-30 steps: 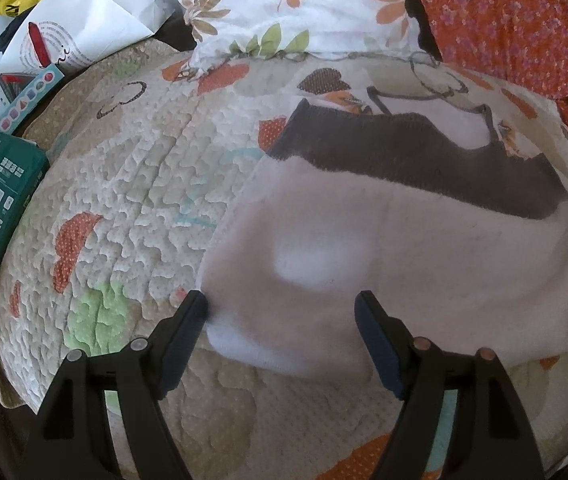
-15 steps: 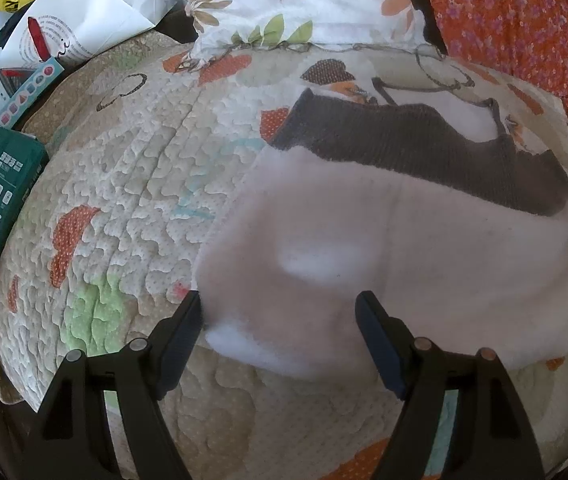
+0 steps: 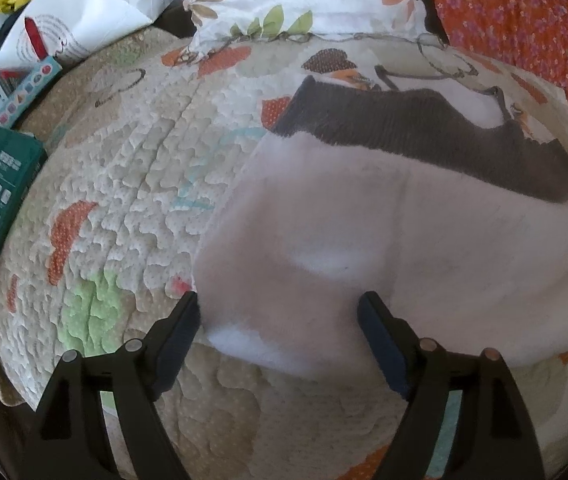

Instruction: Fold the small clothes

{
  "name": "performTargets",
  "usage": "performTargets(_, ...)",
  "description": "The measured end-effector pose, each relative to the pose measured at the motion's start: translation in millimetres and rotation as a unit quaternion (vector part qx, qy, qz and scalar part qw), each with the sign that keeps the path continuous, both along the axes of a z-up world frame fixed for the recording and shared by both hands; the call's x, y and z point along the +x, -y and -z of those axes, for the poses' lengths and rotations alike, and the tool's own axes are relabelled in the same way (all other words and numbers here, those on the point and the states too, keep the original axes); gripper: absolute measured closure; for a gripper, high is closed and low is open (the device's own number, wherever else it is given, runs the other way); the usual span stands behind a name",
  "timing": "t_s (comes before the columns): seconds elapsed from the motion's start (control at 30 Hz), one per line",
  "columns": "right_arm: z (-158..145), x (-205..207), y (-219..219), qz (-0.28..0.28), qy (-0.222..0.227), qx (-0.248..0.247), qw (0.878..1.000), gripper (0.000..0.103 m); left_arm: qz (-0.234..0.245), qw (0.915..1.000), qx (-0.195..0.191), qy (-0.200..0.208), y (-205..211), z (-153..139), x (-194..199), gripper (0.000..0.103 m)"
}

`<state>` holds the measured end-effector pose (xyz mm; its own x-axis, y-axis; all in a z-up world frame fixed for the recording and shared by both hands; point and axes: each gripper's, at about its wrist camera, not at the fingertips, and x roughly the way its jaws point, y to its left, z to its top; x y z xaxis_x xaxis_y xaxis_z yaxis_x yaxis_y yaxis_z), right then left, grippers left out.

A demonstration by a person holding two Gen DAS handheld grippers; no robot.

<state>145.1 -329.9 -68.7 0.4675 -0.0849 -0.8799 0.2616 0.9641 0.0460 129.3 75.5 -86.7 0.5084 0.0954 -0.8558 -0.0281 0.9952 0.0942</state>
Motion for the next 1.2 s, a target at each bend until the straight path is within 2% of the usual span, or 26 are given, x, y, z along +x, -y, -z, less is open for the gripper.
performTargets(0.2,-27.7,-3.0,-35.9,-0.035,0.060,-0.014,0.998,0.012,-0.024,0.9985,-0.045,-0.018,-23.8,0.6,5.7,0.020)
performTargets(0.37,-30.1,-2.8,-98.4,-0.113,0.068,-0.047,0.990,0.012,-0.082,0.9948,-0.061,0.001,-66.9,-15.1,6.4,0.020)
performTargets(0.4,-30.1,-2.6,-113.0,-0.133,0.070,-0.058,0.987,0.012,-0.092,0.9933,-0.070,-0.004,-75.4,-14.4,7.9,0.018)
performTargets(0.47,-30.3,-3.7,-140.2,-0.170,0.075,-0.075,0.980,0.012,-0.105,0.9877,-0.113,-0.027,-91.8,-6.7,11.6,0.016)
performTargets(0.53,-29.6,-5.3,-159.5,-0.192,0.079,-0.087,0.974,0.012,-0.114,0.9832,-0.138,-0.037,-97.6,-1.4,12.1,0.016)
performTargets(0.57,-30.2,-5.6,-169.0,-0.203,0.081,-0.088,0.972,0.012,-0.113,0.9835,-0.137,-0.035,-98.0,-2.2,11.7,0.016)
performTargets(0.67,-33.3,-3.3,-194.0,-0.232,0.084,-0.068,0.967,0.012,-0.101,0.9827,-0.151,-0.035,-97.9,-7.1,9.0,0.016)
performTargets(0.77,-39.5,9.7,-215.8,-0.254,0.069,-0.018,0.965,0.012,-0.093,0.9821,-0.160,-0.034,-102.5,-9.4,4.1,0.016)
performTargets(0.87,-40.1,39.7,-259.3,-0.290,0.034,0.021,0.956,0.012,-0.093,0.9794,-0.174,-0.041,-109.0,-5.6,-4.9,0.016)
performTargets(0.93,-37.9,55.3,-288.0,-0.303,0.023,0.019,0.952,0.012,-0.094,0.9769,-0.188,-0.038,-108.5,-7.5,-13.9,0.016)
performTargets(1.1,-16.1,109.3,-356.0,-0.312,-0.041,0.037,0.948,0.012,-0.102,0.9723,-0.208,-0.034,-105.4,-10.3,-24.4,0.015)
performTargets(1.2,-1.1,132.0,-389.4,-0.310,-0.076,0.002,0.948,0.012,-0.116,0.9667,-0.227,-0.027,-106.0,-8.7,-23.2,0.015)
